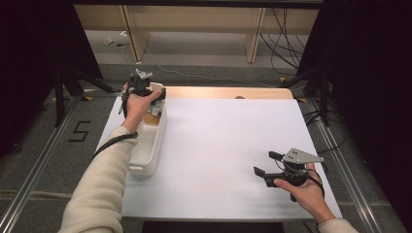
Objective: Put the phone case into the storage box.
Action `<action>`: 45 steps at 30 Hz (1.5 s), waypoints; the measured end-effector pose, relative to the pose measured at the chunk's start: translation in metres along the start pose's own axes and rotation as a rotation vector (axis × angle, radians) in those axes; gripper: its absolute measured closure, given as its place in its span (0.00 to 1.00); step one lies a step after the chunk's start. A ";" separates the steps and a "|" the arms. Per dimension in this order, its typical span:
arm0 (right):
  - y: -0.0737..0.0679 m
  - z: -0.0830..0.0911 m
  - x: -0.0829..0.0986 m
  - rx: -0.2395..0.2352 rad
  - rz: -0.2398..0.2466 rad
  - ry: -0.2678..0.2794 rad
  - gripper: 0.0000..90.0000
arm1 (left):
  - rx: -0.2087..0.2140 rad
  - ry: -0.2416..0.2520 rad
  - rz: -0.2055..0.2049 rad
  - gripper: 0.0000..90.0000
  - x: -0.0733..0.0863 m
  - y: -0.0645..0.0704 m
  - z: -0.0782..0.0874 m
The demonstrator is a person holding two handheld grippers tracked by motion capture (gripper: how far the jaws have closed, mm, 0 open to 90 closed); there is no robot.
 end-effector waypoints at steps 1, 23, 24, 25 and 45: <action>0.000 0.000 0.000 0.000 0.001 -0.001 0.17 | 0.000 -0.001 0.002 0.11 0.000 0.000 0.000; 0.000 0.000 0.000 -0.002 -0.001 -0.002 0.17 | 0.004 -0.017 0.014 0.10 0.005 0.000 -0.005; 0.000 0.000 0.000 -0.001 0.001 -0.001 0.17 | 0.004 -0.017 0.014 0.10 0.005 0.000 -0.005; 0.000 0.000 0.000 -0.002 0.000 -0.001 0.17 | 0.004 -0.017 0.013 0.10 0.005 0.000 -0.005; 0.000 0.001 0.000 -0.002 -0.002 -0.001 0.17 | 0.032 -0.046 0.032 0.07 0.006 -0.004 -0.010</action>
Point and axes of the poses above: each handheld gripper's, and its own axes: z roughly backward along the jaws, x roughly out of its underside, y roughly to its right, the point moved 1 cm from there along -z, roughly forward along the jaws, and after that the axes turned 11 degrees about z, right-handed, at the moved point
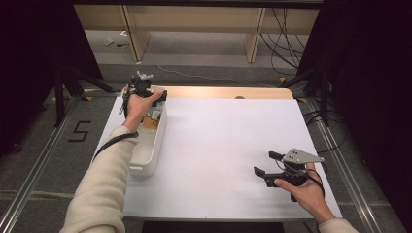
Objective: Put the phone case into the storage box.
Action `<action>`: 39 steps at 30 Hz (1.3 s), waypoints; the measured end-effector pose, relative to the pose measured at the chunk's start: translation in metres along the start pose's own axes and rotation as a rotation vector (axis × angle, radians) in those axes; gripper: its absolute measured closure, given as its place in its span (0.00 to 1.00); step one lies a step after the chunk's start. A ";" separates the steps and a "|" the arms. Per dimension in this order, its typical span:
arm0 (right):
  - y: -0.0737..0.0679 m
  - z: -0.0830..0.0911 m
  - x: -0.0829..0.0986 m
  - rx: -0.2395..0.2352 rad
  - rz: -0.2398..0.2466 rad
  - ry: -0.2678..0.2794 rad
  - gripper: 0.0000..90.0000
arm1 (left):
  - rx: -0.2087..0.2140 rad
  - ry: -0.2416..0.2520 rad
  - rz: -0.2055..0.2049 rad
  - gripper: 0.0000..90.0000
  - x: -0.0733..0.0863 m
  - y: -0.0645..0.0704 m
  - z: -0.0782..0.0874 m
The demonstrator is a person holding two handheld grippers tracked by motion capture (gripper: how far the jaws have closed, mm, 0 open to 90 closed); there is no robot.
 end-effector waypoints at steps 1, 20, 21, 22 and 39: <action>0.000 0.000 0.000 0.000 0.000 0.000 0.17 | 0.002 -0.001 0.000 0.06 0.000 0.000 0.000; 0.000 0.000 0.000 -0.003 0.000 -0.003 0.17 | 0.009 0.029 -0.007 0.00 -0.009 0.005 0.003; 0.000 0.000 0.000 -0.003 -0.001 -0.003 0.17 | 0.009 0.034 -0.006 0.00 -0.010 0.006 0.004; 0.000 0.000 0.000 -0.004 -0.001 -0.003 0.17 | 0.010 0.036 -0.011 0.00 -0.012 0.006 0.005; -0.001 -0.001 0.000 -0.002 0.001 -0.004 0.17 | 0.055 0.075 -0.043 0.00 -0.023 0.018 0.028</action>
Point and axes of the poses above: each handheld gripper's, and its own axes: z roughly backward along the jaws, x roughly out of its underside, y roughly to its right, the point moved 1 cm from there along -z, roughly forward along the jaws, and after that the axes turned 11 degrees about z, right-handed, at the moved point
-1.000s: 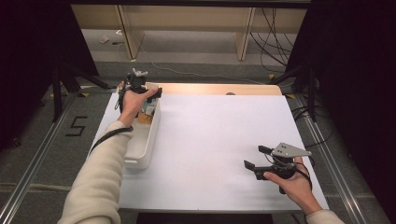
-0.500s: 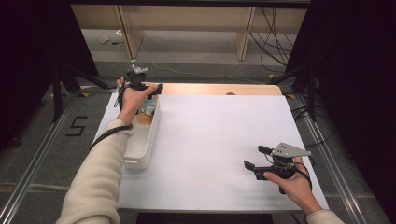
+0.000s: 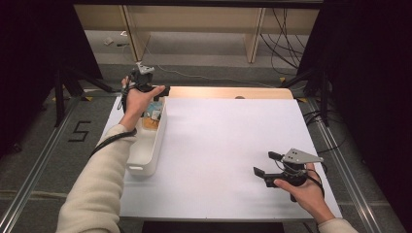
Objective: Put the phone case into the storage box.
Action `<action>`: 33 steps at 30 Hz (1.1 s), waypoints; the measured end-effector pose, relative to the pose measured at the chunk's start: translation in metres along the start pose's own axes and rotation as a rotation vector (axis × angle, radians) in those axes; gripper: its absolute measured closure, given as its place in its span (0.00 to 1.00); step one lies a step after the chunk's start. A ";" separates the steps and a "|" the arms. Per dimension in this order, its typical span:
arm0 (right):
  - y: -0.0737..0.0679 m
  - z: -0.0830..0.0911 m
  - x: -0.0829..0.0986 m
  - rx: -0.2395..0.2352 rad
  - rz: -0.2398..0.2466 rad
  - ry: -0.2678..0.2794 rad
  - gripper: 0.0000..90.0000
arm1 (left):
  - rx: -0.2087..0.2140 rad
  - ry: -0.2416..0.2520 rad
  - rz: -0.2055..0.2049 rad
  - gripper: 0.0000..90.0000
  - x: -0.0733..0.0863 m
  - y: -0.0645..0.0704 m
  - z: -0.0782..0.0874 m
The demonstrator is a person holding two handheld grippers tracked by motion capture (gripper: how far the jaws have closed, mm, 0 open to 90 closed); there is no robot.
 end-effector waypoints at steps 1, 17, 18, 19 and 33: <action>0.000 0.000 0.000 0.000 0.000 -0.001 0.17 | 0.006 -0.001 0.005 0.00 0.000 0.000 0.002; 0.000 0.000 0.000 0.003 0.001 -0.003 0.17 | 0.060 0.004 -0.017 0.00 0.001 0.010 0.027; 0.000 0.000 0.000 0.002 0.001 -0.002 0.17 | 0.067 0.003 -0.017 0.00 0.001 0.011 0.029; 0.000 0.000 0.000 0.003 0.001 -0.002 0.17 | 0.070 0.002 -0.014 0.00 0.001 0.012 0.030; 0.000 0.000 -0.001 0.005 0.004 -0.002 0.17 | 0.120 0.005 -0.036 0.01 0.011 0.013 0.053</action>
Point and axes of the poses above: each handheld gripper's, and its own axes: z roughly backward along the jaws, x roughly out of its underside, y roughly to its right, the point moved 1 cm from there along -z, roughly forward along the jaws, and after that the axes turned 11 degrees about z, right-handed, at the moved point
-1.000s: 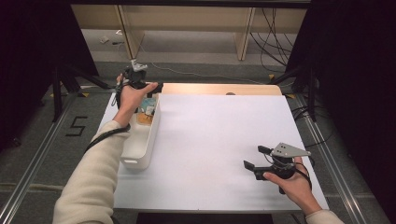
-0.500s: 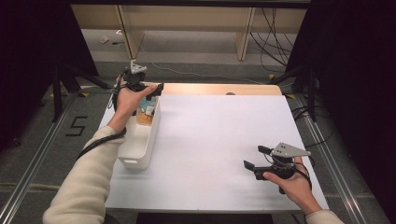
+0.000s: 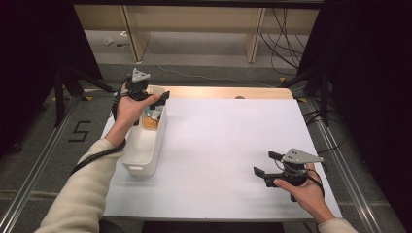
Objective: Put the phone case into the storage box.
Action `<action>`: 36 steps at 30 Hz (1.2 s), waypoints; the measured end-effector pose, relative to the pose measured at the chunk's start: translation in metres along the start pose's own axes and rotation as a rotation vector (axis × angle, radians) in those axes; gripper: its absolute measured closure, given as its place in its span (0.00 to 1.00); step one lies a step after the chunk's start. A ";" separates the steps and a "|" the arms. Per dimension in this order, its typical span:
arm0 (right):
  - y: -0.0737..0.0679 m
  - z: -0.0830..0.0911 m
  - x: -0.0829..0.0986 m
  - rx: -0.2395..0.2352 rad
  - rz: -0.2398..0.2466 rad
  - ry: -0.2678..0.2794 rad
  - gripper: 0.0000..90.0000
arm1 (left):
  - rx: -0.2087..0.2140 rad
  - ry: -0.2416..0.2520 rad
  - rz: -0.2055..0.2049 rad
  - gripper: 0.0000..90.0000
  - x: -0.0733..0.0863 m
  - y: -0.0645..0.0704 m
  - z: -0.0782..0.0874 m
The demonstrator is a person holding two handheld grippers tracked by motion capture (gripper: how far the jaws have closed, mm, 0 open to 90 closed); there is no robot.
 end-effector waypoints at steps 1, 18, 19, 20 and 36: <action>0.000 0.000 0.000 0.000 0.001 0.001 0.17 | 0.004 0.003 0.001 0.01 0.001 0.000 0.001; 0.000 0.000 0.000 0.003 0.000 -0.001 0.17 | 0.027 0.002 -0.010 0.01 0.019 0.001 0.025; 0.000 0.000 0.000 0.002 0.000 0.000 0.17 | 0.031 0.003 -0.007 0.01 0.021 0.001 0.027; 0.000 0.000 0.000 0.002 0.001 -0.001 0.17 | 0.032 0.003 -0.007 0.01 0.022 0.001 0.028; 0.000 0.000 0.000 0.004 0.000 0.001 0.17 | 0.062 0.013 -0.007 0.01 0.037 0.003 0.045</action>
Point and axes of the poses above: each handheld gripper's, and its own axes: z roughly backward along the jaws, x roughly out of its underside, y roughly to its right, the point moved 1 cm from there along -z, roughly forward along the jaws, and after that the axes turned 11 degrees about z, right-handed, at the moved point
